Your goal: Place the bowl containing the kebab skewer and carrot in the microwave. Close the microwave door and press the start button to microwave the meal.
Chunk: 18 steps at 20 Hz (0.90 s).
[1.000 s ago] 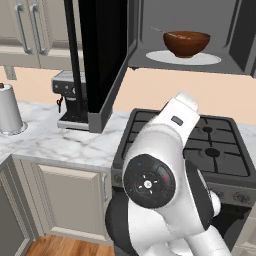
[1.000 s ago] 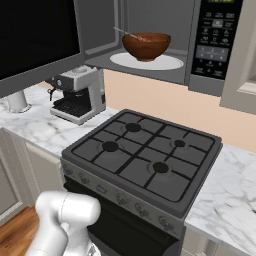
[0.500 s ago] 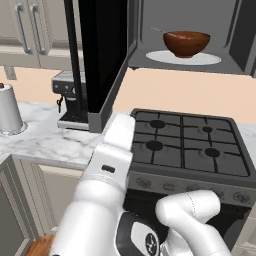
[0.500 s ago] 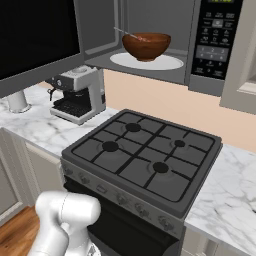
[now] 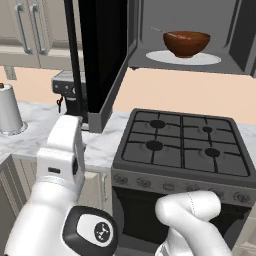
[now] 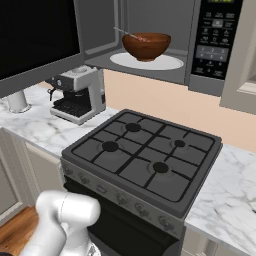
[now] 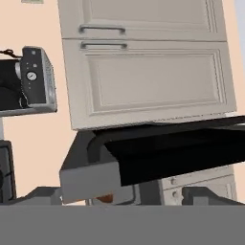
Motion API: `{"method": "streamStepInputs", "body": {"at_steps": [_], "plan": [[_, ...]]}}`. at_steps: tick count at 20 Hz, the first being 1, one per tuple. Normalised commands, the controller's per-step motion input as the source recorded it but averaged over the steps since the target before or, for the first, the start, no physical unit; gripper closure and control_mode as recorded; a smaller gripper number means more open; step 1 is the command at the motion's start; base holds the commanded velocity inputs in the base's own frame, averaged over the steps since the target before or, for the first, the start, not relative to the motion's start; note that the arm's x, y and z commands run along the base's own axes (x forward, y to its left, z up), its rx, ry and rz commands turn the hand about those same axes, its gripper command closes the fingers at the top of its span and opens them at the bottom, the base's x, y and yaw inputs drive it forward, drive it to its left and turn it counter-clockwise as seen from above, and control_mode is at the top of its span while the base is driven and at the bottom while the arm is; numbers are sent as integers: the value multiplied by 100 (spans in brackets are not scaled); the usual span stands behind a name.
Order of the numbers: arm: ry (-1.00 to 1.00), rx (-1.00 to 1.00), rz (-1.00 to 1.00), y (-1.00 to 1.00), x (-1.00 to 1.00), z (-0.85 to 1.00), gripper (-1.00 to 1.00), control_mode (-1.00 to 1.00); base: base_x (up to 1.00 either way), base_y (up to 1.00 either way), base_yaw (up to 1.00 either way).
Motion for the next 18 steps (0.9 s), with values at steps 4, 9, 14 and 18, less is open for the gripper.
{"method": "streamStepInputs", "body": {"at_steps": [4, 9, 14, 18], "plan": [[3, -1, -3, 43, 73, 0, -100, -100, 0, 0, 0], [0, -3, -6, 51, 67, 0, -100, -100, 0, 0, 0], [0, -5, -16, 28, 65, 0, -100, -100, 0, 0, 0], [0, -8, -33, 0, 60, 0, -100, -100, 0, 0, 0]]}}
